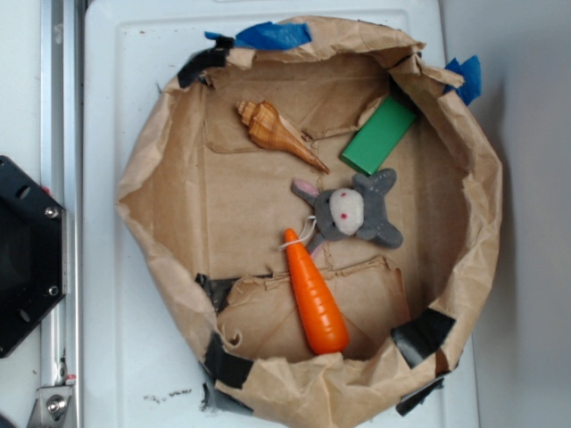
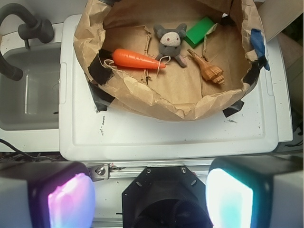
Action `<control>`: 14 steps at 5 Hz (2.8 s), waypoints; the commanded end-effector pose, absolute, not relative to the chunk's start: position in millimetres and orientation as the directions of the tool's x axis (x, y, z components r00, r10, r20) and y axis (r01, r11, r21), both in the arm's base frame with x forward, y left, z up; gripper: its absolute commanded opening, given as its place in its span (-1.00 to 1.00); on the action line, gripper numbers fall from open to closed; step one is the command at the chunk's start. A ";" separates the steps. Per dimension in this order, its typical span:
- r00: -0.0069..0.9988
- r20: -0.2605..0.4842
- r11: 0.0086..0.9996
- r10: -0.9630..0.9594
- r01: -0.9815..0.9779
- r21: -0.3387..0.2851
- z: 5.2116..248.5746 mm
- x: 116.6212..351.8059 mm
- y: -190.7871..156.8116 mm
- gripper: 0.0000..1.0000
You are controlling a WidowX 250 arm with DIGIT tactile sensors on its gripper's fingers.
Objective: Grab the shell.
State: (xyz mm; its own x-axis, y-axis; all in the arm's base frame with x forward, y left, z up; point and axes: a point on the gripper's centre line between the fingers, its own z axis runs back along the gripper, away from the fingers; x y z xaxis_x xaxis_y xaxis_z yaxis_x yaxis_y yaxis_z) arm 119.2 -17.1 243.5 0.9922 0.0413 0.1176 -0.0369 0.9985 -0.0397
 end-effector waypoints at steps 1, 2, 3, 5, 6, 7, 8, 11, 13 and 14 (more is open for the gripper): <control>0.992 0.118 0.999 0.041 -0.037 -0.040 243.5 119.2 -17.1 1.00; 0.985 0.144 0.995 0.096 -0.095 -0.012 241.2 148.3 -3.2 1.00; 0.983 0.157 0.995 0.091 -0.094 0.015 239.5 173.4 2.6 1.00; 0.989 0.143 0.999 -0.028 0.026 0.021 199.7 217.8 13.2 1.00; 0.984 0.163 0.998 -0.066 0.069 -0.011 181.3 222.4 18.5 1.00; 0.964 0.206 0.986 -0.166 0.167 0.015 154.8 222.7 24.0 1.00; 0.948 0.199 0.968 -0.250 0.247 0.039 132.0 223.4 23.6 1.00; 0.968 0.166 0.977 -0.191 0.204 -0.066 123.0 281.3 64.3 1.00; 0.966 0.126 0.971 -0.226 0.234 -0.052 103.4 267.1 68.4 1.00; 0.962 0.120 0.967 -0.244 0.251 -0.049 99.1 259.3 65.1 1.00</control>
